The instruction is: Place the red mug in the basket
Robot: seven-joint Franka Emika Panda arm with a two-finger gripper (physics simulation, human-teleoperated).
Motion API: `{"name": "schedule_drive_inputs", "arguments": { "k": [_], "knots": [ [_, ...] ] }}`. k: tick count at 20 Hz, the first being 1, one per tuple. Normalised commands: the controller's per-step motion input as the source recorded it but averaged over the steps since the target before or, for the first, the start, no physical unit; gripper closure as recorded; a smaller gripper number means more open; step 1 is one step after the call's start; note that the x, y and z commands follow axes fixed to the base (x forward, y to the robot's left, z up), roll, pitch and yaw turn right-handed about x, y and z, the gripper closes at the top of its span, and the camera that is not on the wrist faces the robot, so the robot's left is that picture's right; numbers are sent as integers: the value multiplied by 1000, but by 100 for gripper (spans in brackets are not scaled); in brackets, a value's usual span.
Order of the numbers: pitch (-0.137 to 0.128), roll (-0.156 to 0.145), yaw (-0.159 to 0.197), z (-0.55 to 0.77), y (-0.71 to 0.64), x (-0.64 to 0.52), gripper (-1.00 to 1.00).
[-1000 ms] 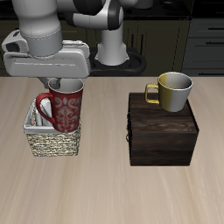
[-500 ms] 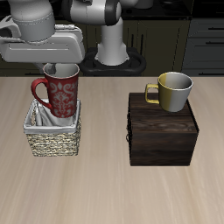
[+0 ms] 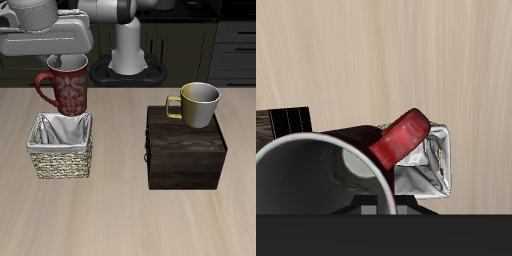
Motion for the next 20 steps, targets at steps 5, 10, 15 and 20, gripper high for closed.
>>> {"name": "schedule_drive_inputs", "arguments": {
  "k": [5, 10, 15, 20],
  "knots": [
    [-38, -10, 26, 62, -99, -346, 100],
    [-21, 0, 22, -30, -85, -196, 100],
    [-10, -35, -29, -35, -295, -149, 100],
    [-1, -50, 2, -77, -246, -30, 100]
  ]
}}
